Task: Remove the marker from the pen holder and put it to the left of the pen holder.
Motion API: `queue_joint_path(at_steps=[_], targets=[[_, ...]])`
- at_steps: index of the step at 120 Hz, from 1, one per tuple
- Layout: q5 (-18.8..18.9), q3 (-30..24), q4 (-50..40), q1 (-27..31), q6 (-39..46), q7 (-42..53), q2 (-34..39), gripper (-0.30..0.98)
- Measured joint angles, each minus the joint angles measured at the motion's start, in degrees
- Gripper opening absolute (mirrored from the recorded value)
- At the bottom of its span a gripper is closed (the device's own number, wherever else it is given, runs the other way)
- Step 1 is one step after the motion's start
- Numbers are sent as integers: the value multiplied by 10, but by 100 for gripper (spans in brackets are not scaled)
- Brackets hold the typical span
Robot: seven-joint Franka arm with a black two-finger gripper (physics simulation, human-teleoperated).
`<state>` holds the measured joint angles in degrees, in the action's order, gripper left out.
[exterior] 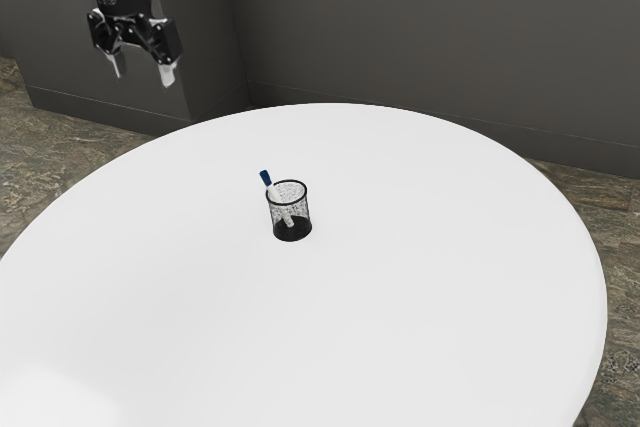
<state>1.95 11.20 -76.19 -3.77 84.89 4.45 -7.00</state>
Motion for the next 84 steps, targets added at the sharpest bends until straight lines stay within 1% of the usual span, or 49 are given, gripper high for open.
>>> queue_joint_path(at_steps=[15, 41, 56, 63, 75, 84], targets=[[-1, -3, 4, -7, 0, 3, -1, 67], [-20, 1, -5, -2, 3, 8, -22, 67], [-45, 0, -133, -7, 52, 7, -7, 67], [-60, 1, -168, -6, 79, 5, -10, 67], [-86, -1, -178, -8, 119, 1, -39, 67], [-112, -3, -133, -7, 141, -1, -92, 67]])
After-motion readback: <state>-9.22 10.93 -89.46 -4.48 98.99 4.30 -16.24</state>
